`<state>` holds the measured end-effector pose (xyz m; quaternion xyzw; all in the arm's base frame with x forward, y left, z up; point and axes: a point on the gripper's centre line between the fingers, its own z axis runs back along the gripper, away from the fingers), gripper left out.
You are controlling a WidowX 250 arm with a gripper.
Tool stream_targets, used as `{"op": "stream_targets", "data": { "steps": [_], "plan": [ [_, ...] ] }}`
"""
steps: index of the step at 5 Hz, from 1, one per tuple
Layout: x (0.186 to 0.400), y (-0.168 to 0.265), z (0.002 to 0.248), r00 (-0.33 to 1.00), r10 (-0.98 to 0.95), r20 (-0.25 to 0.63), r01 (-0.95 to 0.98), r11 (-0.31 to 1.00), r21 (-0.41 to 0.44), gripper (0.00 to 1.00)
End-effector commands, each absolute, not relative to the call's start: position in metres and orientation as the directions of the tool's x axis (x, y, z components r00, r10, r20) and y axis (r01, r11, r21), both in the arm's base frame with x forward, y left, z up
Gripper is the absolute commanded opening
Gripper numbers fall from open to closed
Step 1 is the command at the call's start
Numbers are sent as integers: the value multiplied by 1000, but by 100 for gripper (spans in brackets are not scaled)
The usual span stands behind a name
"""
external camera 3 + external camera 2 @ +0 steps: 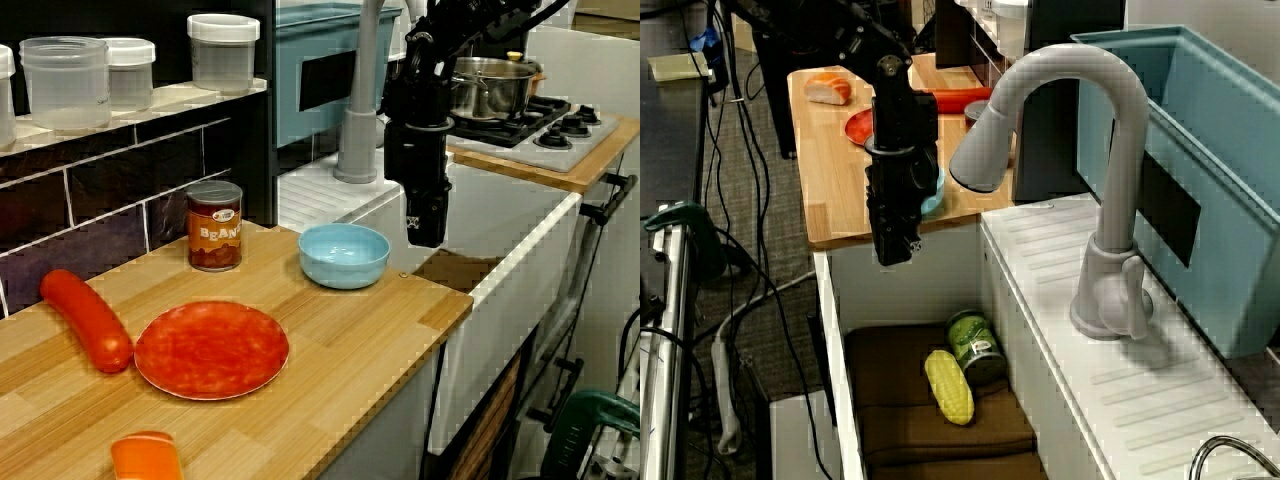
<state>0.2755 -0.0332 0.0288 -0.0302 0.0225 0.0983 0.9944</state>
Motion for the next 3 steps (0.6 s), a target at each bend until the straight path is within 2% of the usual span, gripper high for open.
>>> {"op": "stream_targets", "data": {
  "steps": [1, 3],
  "plan": [
    [301, -34, 43, 979, 202, 23, -200, 978, -55, 0],
    [317, -29, 62, 969, 211, 128, -201, 975, -92, 0]
  ]
}}
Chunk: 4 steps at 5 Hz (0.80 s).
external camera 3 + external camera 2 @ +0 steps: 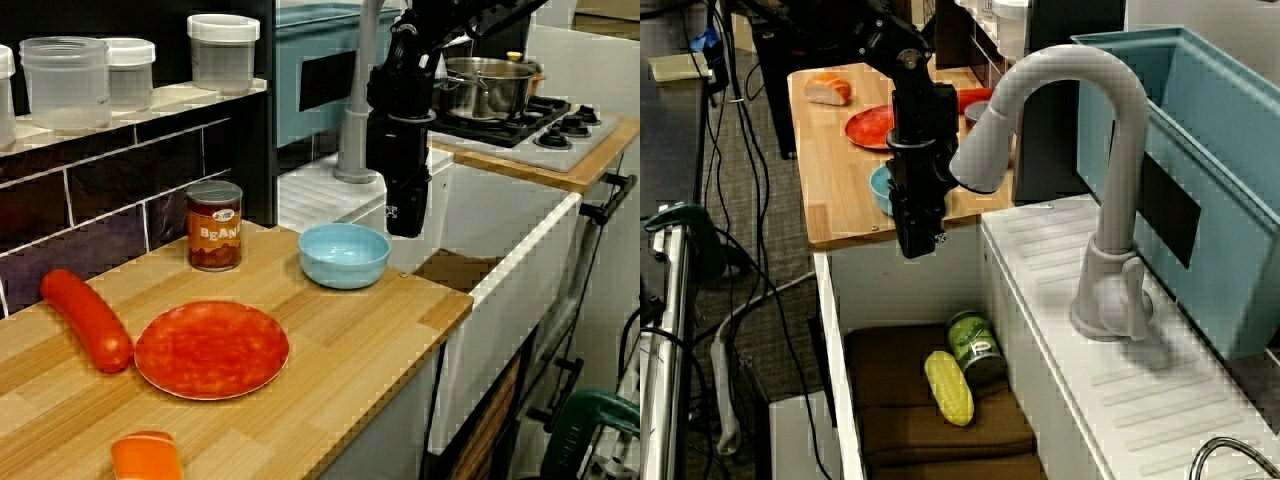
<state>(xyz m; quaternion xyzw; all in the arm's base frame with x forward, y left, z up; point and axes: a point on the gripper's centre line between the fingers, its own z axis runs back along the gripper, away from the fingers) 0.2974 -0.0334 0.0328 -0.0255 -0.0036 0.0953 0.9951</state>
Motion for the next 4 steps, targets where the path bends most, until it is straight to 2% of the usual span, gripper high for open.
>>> {"op": "stream_targets", "data": {
  "steps": [1, 4],
  "plan": [
    [327, -21, 63, 964, 233, 128, -223, 971, -87, 0],
    [330, 31, 75, 950, 270, 155, -256, 961, -107, 0]
  ]
}}
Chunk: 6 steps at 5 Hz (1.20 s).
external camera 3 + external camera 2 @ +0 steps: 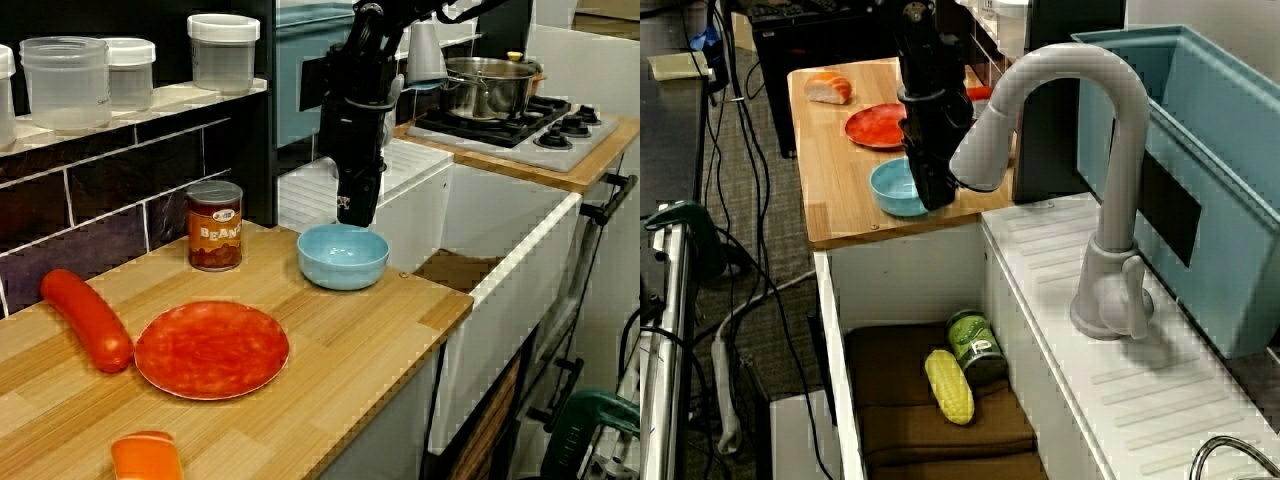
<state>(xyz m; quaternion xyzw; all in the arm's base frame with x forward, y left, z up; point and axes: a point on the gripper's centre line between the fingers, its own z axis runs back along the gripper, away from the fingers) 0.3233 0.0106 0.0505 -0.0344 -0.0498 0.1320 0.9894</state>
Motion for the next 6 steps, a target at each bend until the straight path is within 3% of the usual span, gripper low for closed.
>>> {"op": "stream_targets", "data": {
  "steps": [1, 3, 4, 6],
  "plan": [
    [324, 48, 84, 949, 277, 150, -265, 960, -95, 0],
    [305, 94, 112, 935, 316, 163, -298, 946, -126, 0],
    [305, 111, 117, 932, 326, 159, -300, 940, -163, 0],
    [315, 89, 101, 948, 283, 147, -246, 942, -229, 0]
  ]
}}
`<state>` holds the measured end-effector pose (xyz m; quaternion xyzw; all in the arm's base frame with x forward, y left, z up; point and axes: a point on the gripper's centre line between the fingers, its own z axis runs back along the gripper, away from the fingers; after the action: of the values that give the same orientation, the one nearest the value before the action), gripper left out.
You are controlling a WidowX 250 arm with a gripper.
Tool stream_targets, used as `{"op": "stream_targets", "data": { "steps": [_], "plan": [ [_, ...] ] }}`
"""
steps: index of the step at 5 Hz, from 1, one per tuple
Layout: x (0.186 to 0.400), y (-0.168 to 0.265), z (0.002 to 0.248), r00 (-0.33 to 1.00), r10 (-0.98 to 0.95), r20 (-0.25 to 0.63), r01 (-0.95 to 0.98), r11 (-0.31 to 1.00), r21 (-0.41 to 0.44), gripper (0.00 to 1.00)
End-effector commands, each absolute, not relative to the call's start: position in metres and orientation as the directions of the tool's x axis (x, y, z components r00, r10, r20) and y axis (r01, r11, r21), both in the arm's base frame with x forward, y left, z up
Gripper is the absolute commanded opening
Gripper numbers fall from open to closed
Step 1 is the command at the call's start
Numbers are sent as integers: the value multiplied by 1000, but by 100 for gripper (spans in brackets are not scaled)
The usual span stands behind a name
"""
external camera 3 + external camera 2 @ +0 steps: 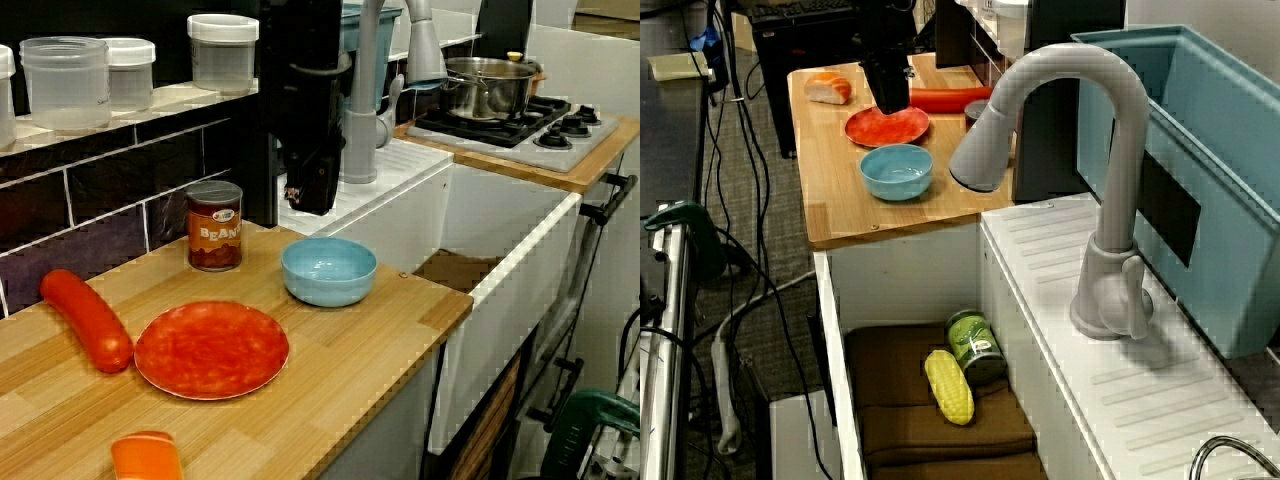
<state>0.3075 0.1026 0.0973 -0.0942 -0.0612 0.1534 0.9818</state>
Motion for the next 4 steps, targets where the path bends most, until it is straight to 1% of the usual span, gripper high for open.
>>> {"op": "stream_targets", "data": {
  "steps": [1, 3, 4],
  "plan": [
    [316, 66, 90, 950, 258, 174, -206, 941, -270, 0],
    [329, 18, 60, 971, 200, 131, -161, 952, -260, 0],
    [327, 8, 53, 968, 210, 138, -168, 949, -267, 0]
  ]
}}
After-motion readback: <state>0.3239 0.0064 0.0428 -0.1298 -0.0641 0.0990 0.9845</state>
